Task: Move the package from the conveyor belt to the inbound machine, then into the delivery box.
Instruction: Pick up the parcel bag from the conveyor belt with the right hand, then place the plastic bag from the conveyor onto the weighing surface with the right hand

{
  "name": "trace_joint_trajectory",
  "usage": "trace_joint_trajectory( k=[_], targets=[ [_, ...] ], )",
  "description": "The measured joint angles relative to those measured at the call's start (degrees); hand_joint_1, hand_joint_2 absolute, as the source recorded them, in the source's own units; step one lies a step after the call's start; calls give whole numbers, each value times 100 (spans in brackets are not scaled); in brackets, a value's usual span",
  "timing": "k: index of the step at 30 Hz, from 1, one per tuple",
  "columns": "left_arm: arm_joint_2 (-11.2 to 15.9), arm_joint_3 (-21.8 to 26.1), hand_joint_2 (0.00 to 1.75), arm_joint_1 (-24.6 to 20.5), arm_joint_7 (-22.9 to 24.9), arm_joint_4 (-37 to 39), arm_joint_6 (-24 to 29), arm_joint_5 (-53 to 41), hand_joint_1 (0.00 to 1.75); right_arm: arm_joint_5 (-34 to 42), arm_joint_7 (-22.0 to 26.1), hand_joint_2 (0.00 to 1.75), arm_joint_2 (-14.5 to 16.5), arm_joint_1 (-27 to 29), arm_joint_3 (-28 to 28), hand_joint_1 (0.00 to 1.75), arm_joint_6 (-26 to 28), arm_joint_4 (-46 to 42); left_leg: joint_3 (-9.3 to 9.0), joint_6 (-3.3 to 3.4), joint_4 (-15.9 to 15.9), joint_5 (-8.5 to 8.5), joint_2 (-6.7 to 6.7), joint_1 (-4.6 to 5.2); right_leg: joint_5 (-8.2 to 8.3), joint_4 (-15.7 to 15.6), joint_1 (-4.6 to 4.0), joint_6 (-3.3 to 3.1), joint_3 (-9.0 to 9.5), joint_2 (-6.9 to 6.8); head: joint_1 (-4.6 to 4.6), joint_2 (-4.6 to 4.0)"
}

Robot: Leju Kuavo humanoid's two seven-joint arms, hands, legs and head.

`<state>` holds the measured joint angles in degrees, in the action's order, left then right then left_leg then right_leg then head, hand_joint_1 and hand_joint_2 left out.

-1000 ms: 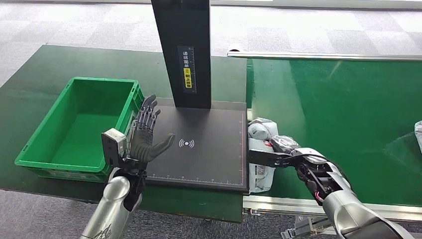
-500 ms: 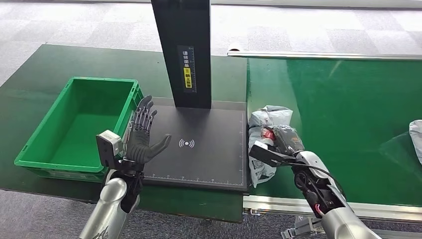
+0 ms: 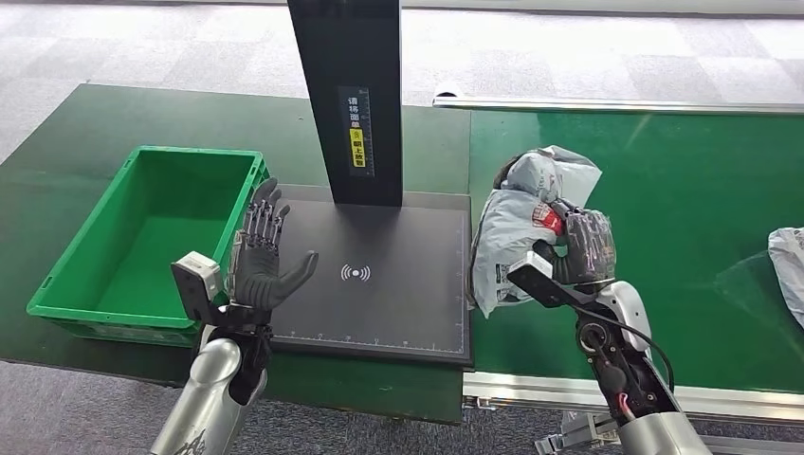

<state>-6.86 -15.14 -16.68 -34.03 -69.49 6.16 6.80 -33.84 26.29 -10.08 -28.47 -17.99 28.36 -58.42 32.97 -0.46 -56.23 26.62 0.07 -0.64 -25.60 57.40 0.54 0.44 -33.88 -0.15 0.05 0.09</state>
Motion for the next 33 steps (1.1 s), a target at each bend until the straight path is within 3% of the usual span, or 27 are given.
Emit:
trace_joint_trajectory(
  k=[3, 7, 14, 17, 24, 27, 31, 33],
  targets=[
    [-33, 16, 175, -48, -332, -37, 524, -36, 0, -31, 222, 175, 42, 58, 22, 175, 304, -438, 0, 0, 0, 0, 1, 0, 0, 0, 0, 0, 0, 0, 1, 0],
    [-90, 44, 175, -110, -566, -243, 1165, -29, 0, -113, 260, 175, 156, 71, -50, 175, 322, -843, 1, 0, 0, 0, 0, 0, 0, 0, 0, 0, 1, 0, 1, 0],
    [-178, 93, 175, -149, -615, -540, 1332, 89, 0, -40, 254, 175, 316, -103, -423, 175, -63, -738, 1, 0, 1, -1, -1, 0, 0, 0, 0, 0, 3, 0, 1, 0],
    [-214, 95, 175, -194, -616, -539, 1245, 119, 0, 68, 144, 175, 423, -358, -627, 175, -664, -324, 1, 0, 1, -1, 2, 0, 1, 0, 0, 0, 2, 1, 2, 0],
    [-288, 61, 175, -390, -616, -445, 1089, 228, 0, 686, -112, 175, 873, -1236, -1018, 175, -2789, 1175, 1, -2, 0, -4, 0, -2, 2, 2, -2, -1, -1, 0, -1, 0],
    [-305, 17, 175, -485, -616, -357, 1058, 271, 0, 915, -4, 175, 1032, -1525, -1150, 175, -3629, 1748, 3, -2, 0, -4, 0, -2, 1, 2, -2, -1, -2, -1, 1, 0],
    [-322, -20, 175, -537, -615, -281, 1087, 295, 0, 1110, 369, 175, 1219, -1785, -1317, 175, -4169, 2337, 6, -2, 0, -4, 0, -1, 1, 2, -2, -1, -4, 0, 2, 0],
    [-330, -26, 175, -536, -613, -281, 1103, 307, 0, 1170, 506, 175, 1294, -1854, -1380, 97, -4263, 2498, 6, -2, 0, -4, 0, -1, 1, 2, -1, -1, -4, 0, 1, 0]
  ],
)
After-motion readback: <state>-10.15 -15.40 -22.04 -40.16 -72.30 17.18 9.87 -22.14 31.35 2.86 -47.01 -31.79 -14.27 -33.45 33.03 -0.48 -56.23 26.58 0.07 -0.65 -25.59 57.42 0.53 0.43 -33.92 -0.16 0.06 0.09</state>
